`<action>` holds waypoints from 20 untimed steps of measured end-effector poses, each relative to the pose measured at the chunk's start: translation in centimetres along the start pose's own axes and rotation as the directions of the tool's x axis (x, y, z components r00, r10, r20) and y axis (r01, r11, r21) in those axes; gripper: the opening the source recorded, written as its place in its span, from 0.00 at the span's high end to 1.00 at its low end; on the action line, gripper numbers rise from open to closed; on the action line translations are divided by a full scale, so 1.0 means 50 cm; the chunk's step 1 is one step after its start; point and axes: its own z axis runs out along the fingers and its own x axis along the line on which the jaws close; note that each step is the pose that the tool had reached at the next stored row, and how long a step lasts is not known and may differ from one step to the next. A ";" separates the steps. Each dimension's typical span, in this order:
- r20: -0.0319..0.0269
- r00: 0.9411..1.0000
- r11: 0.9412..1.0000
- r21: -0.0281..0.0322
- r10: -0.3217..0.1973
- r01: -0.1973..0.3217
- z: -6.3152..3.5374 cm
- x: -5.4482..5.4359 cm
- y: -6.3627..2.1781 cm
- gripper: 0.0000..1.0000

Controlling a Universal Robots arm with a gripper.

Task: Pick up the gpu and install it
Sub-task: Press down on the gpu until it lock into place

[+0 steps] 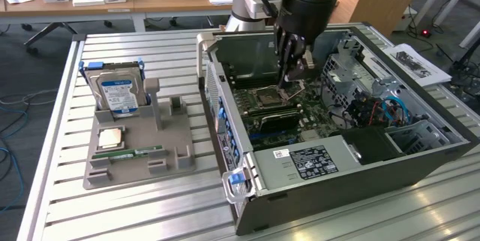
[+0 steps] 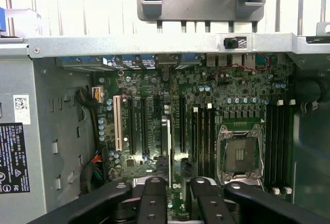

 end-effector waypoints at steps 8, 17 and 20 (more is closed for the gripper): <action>0.000 1.000 1.000 0.000 0.000 0.000 0.000 0.000 0.000 0.89; 0.000 1.000 1.000 0.000 0.000 0.000 0.003 -0.002 0.000 0.89; 0.000 1.000 1.000 0.000 0.000 0.000 0.011 -0.008 0.001 0.89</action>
